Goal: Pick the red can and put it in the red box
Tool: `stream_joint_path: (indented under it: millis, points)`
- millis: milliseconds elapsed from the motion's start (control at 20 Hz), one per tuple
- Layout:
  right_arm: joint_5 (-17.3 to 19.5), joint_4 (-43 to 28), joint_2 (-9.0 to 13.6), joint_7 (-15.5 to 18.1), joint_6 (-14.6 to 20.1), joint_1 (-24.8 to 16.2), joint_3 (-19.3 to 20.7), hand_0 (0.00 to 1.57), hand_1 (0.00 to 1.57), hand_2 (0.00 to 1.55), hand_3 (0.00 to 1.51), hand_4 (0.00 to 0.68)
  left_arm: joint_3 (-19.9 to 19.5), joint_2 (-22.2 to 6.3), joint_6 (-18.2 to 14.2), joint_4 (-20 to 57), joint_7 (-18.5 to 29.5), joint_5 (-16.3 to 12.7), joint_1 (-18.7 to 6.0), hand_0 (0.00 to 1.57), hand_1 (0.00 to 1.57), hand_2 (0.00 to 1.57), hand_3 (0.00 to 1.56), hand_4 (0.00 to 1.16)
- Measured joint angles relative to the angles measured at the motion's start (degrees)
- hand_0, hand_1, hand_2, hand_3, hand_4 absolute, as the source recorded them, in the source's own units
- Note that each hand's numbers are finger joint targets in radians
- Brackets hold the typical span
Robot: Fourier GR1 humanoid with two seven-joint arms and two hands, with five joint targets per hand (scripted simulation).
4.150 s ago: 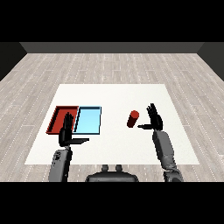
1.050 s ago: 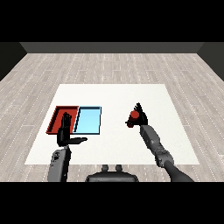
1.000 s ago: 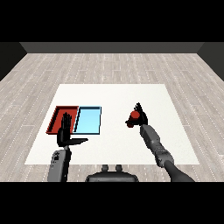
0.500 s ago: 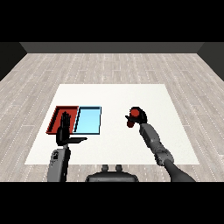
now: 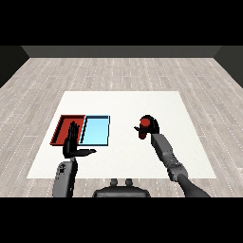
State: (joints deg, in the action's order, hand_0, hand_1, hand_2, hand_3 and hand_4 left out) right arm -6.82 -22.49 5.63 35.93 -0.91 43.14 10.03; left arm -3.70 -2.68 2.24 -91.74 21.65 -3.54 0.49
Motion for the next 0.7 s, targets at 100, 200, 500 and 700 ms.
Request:
stream_joint_path:
  millis: [100, 200, 500, 700]
  points:
    - [0.1, -1.7, -0.6, -0.1, 0.8, 0.0, -0.3, 1.44, 1.44, 1.45, 1.41, 0.658, 0.7, 0.3, -0.3, 0.0, -0.8, 0.4, -0.5, 0.0, 0.0, 0.0, 0.0, 0.0]
    - [-0.2, -5.1, -0.4, -1.2, 0.6, -1.0, -0.6, 1.43, 1.43, 1.44, 1.4, 0.654, 1.4, 0.8, -0.5, 0.3, -0.6, 1.0, 0.0, 0.0, 0.0, 0.0, 0.0, 0.0]
    - [-0.7, -15.3, -1.4, -4.5, 1.2, -4.2, -2.3, 1.44, 1.44, 1.45, 1.42, 0.651, 5.1, 1.6, -1.7, 1.1, -2.1, 3.3, -1.6, 0.0, 0.0, 0.0, 0.0, 0.0]
    - [-1.1, -23.7, -1.6, -8.4, 1.7, -7.5, -3.6, 1.42, 1.42, 1.44, 1.42, 0.652, 8.4, 2.2, -2.3, 1.9, -4.7, 2.9, -3.8, 0.0, 0.0, 0.0, 0.0, 0.0]
